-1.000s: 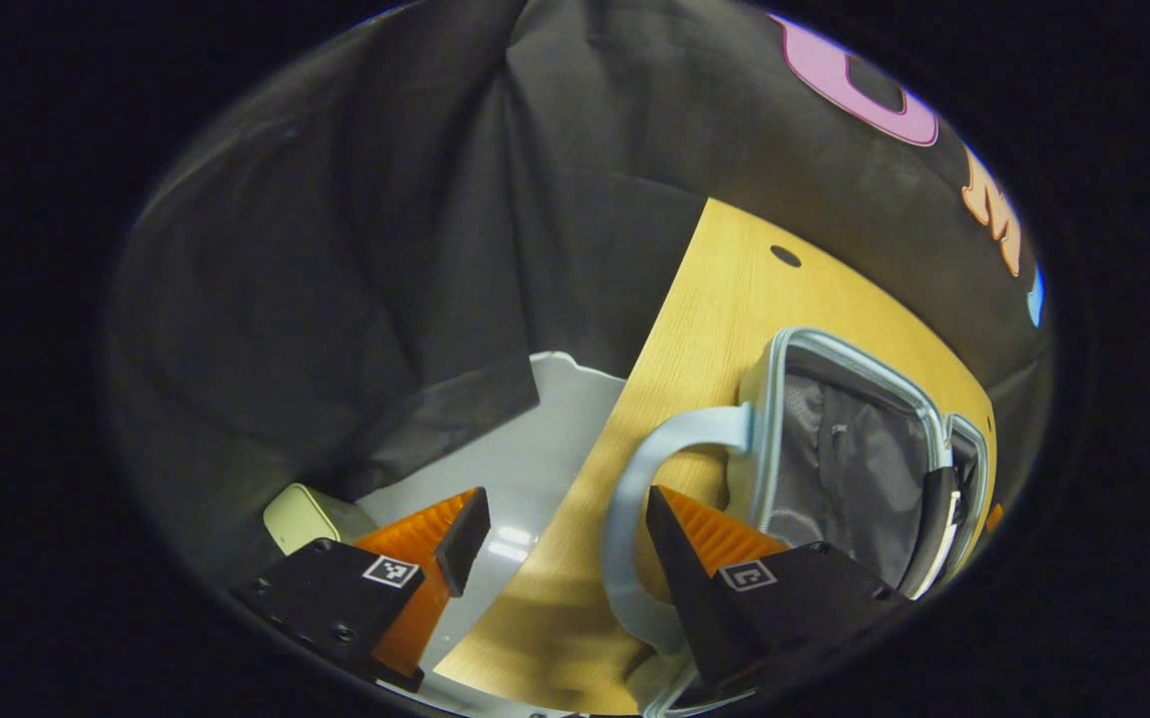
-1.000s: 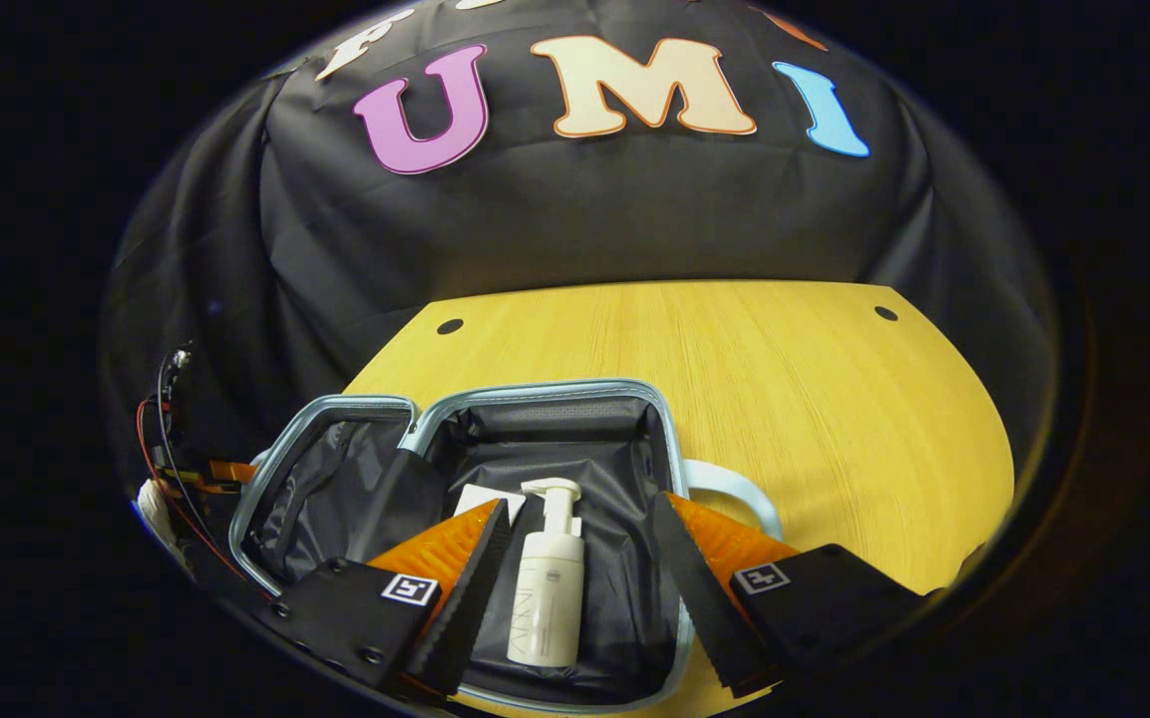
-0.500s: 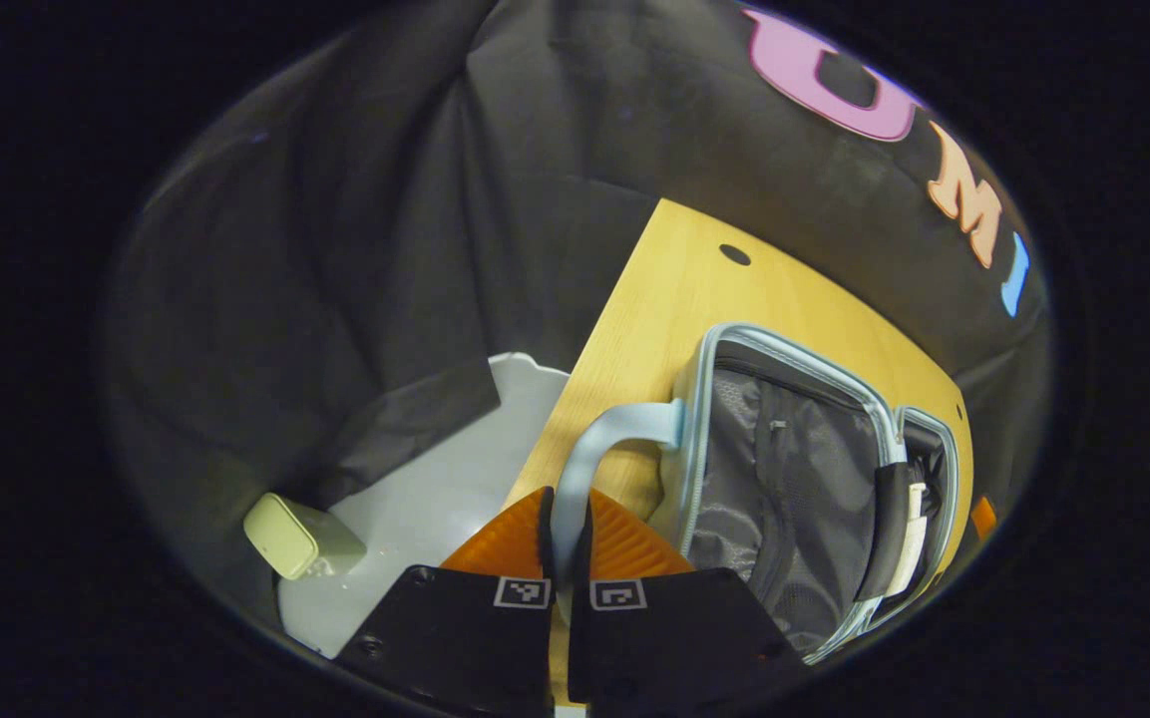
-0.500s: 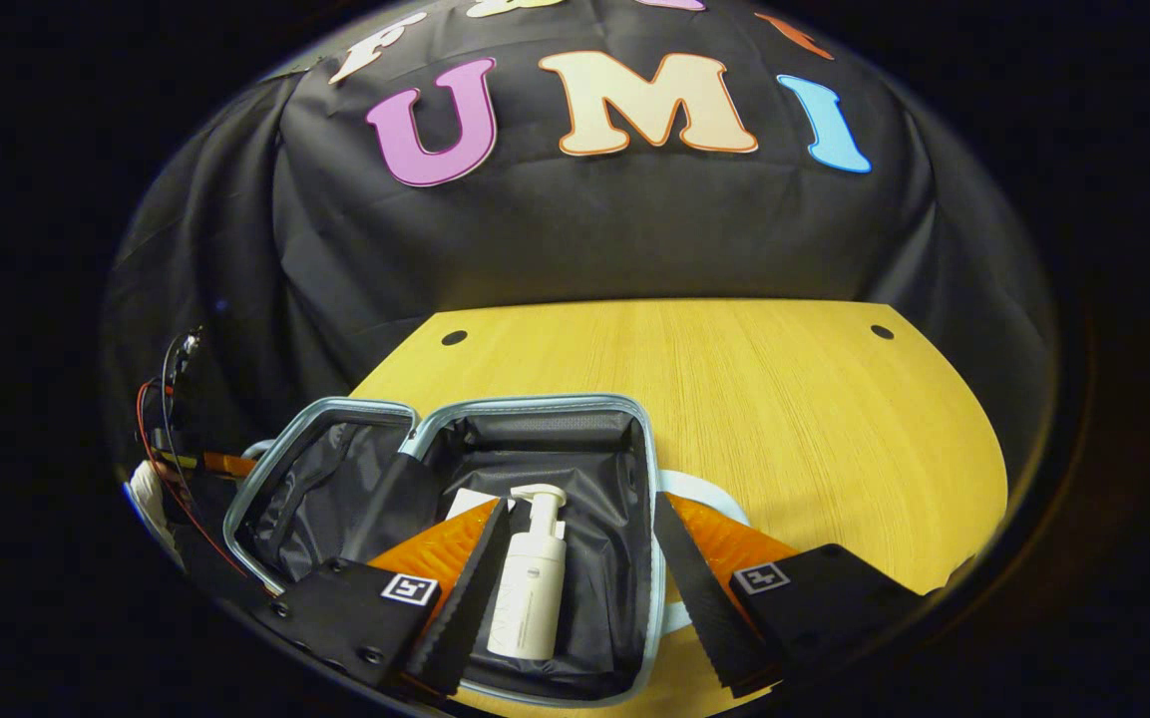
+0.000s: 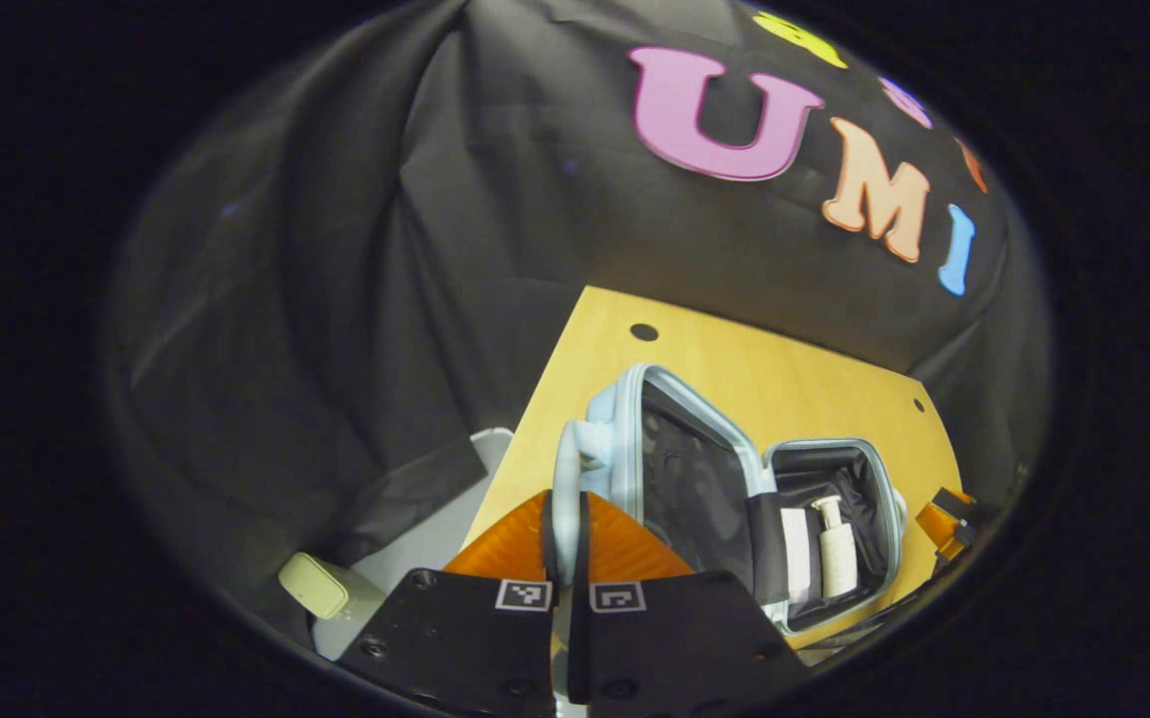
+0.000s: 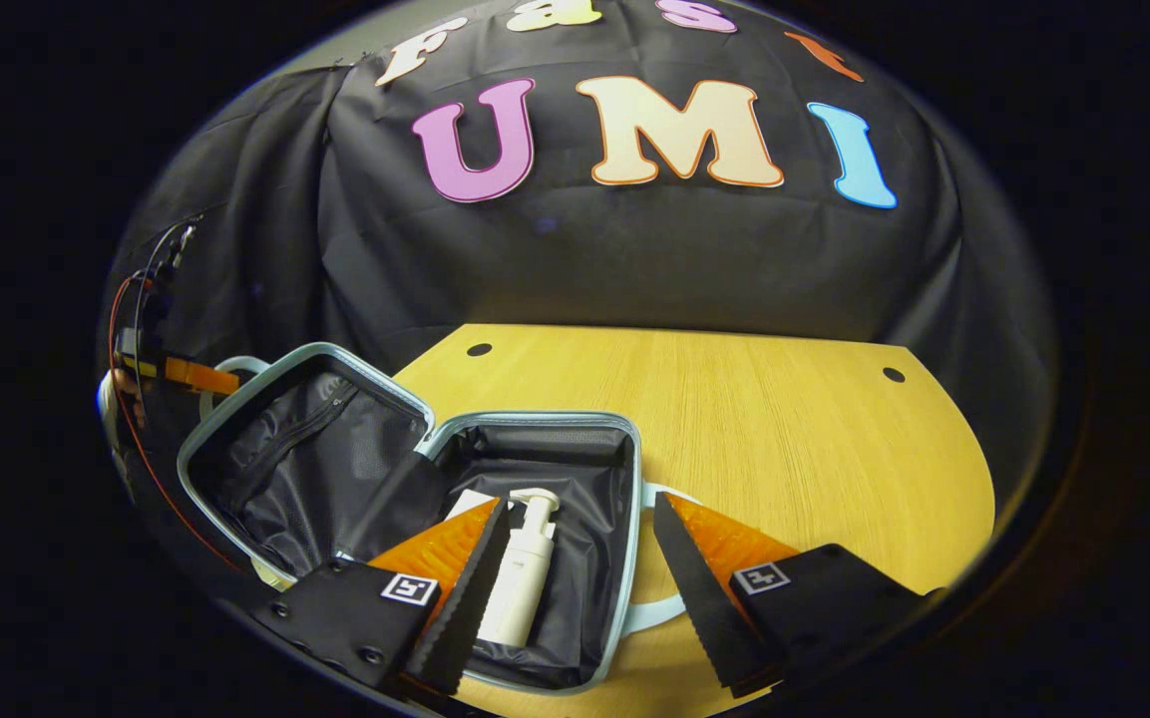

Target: First open the suitcase, pack the skin care products into it, and then close the suitcase.

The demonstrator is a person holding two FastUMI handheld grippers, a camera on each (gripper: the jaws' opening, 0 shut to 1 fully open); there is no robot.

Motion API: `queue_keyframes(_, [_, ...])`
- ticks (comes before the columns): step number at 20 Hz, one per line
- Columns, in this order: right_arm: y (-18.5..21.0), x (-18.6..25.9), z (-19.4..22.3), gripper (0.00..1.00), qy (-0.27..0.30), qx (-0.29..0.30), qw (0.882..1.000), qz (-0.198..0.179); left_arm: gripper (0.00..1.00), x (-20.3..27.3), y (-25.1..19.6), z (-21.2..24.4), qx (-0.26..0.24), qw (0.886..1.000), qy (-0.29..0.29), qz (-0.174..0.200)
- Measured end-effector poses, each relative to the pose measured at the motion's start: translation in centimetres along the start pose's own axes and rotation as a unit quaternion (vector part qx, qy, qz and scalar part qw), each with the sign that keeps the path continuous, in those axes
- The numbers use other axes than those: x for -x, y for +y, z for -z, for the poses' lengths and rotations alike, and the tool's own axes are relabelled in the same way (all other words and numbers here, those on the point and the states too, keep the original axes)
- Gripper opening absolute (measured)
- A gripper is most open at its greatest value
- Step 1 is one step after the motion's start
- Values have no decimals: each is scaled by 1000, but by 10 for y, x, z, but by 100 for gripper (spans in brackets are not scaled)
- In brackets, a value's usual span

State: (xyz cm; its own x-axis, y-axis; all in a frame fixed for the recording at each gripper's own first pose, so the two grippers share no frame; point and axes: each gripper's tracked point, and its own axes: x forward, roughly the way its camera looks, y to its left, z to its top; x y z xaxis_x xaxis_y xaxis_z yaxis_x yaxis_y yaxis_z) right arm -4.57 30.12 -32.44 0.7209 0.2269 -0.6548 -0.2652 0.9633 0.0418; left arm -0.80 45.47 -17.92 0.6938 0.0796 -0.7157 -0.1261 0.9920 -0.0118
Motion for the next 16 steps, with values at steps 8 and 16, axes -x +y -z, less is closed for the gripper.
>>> queue_keyframes(8, [-37,34,-6,92,-25,3,1000,-4,0,54,-103,-44,-30,997,-54,53])
queue_keyframes(16, [-103,74,-10,92,-44,-10,999,16,0,70,-229,-57,-37,984,-89,147])
